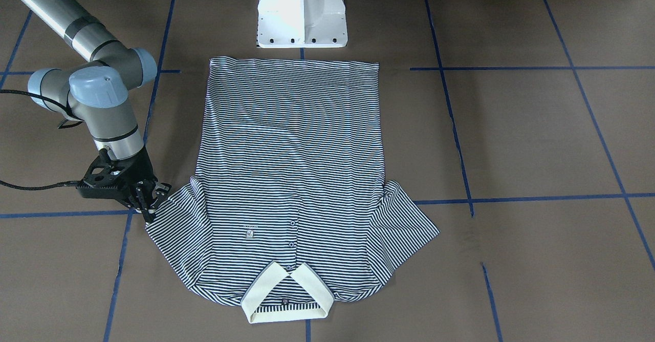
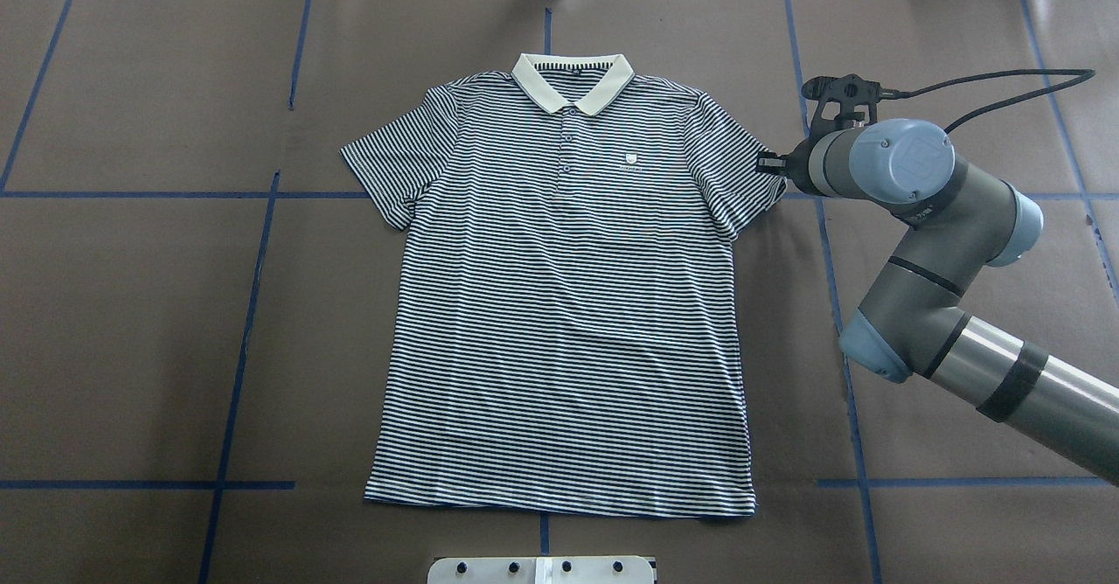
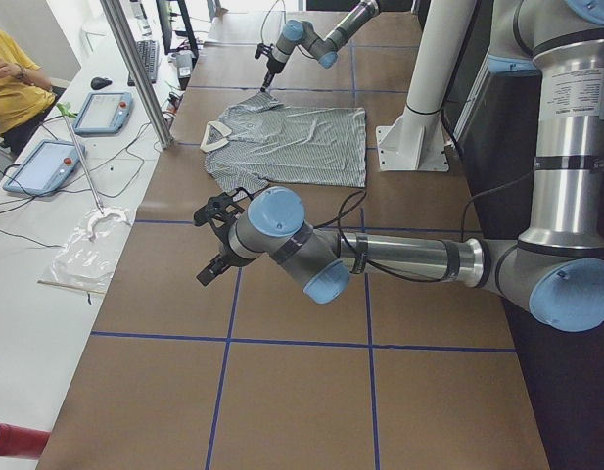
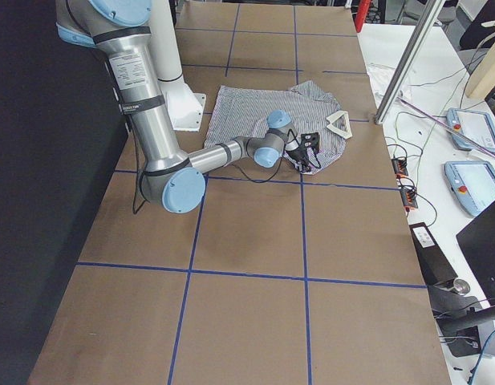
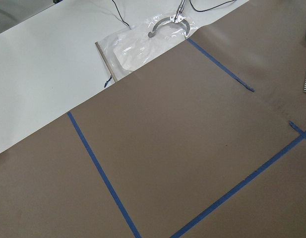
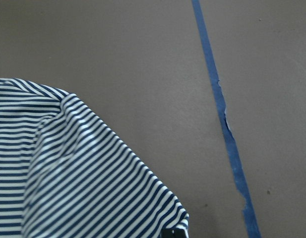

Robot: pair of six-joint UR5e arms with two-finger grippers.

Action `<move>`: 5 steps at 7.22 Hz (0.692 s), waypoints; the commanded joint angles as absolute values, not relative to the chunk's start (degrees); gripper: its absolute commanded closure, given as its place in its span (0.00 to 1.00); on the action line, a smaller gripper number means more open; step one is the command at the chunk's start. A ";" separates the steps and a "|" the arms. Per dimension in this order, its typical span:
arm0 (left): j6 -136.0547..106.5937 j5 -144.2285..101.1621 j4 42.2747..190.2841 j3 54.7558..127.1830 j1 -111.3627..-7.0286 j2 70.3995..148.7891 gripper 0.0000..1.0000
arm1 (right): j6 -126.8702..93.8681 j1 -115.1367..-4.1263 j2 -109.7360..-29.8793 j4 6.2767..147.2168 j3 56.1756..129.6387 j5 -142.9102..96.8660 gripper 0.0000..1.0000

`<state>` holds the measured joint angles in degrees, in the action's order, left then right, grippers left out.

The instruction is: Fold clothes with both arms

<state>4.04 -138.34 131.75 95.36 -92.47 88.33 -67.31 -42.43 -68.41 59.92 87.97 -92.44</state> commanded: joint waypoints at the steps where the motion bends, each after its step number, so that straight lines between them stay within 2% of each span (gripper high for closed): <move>1: 4.04 -138.34 131.75 95.36 -92.46 88.33 0.00 | -71.94 -40.88 -59.56 77.00 91.85 -91.41 1.00; 5: 3.96 -138.34 131.84 95.45 -92.46 88.33 0.00 | -80.84 -37.19 -47.31 78.49 80.09 -85.80 1.00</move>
<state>3.96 -138.34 131.81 95.44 -92.49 88.33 -78.46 -38.09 -50.37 78.53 83.61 -87.32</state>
